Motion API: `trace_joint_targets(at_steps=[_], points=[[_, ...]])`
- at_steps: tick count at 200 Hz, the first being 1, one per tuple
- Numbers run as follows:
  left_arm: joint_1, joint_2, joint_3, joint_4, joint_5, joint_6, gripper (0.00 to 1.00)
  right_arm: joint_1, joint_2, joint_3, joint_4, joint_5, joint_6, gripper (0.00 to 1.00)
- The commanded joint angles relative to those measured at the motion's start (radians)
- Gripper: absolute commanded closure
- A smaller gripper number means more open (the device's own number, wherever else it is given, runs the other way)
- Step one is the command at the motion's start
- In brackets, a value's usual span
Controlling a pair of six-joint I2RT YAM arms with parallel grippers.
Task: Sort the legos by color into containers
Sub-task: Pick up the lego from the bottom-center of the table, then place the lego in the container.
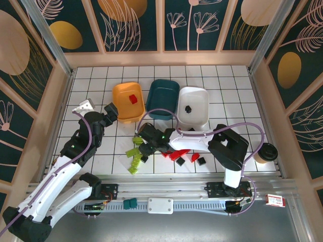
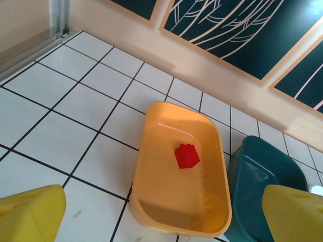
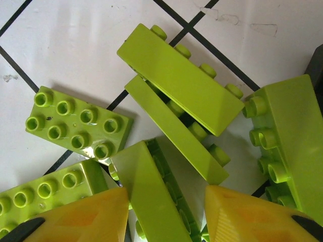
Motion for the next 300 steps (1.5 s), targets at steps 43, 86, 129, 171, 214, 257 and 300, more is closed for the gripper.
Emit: trace_joint_targets(at_steps=[43, 86, 129, 171, 214, 257, 300], points=[[0.003, 0.011, -0.007, 0.037, 0.011, -0.01, 0.01, 0.01, 0.056, 0.023, -0.031, 0.0, -0.044, 0.57], [0.003, 0.019, -0.003, 0.039, 0.016, -0.009, 0.01, 0.029, 0.044, 0.03, -0.051, -0.01, -0.078, 0.58], [0.003, 0.023, -0.003, 0.045, 0.021, -0.009, 0.01, 0.026, 0.074, 0.037, -0.057, 0.007, -0.074, 0.6], [0.003, 0.027, 0.001, 0.042, 0.027, -0.009, 0.01, 0.005, 0.049, 0.021, -0.019, 0.017, -0.065, 0.73], [0.003, 0.028, -0.005, 0.044, 0.027, -0.008, 0.01, -0.008, -0.052, -0.017, 0.034, -0.009, -0.051, 0.91], [0.003, 0.035, -0.018, 0.05, 0.034, -0.011, 0.01, -0.074, -0.23, -0.083, 0.095, -0.068, -0.007, 0.94], [0.003, 0.039, -0.035, 0.057, 0.064, -0.021, 0.01, -0.299, -0.301, -0.095, 0.19, -0.095, 0.04, 0.95]])
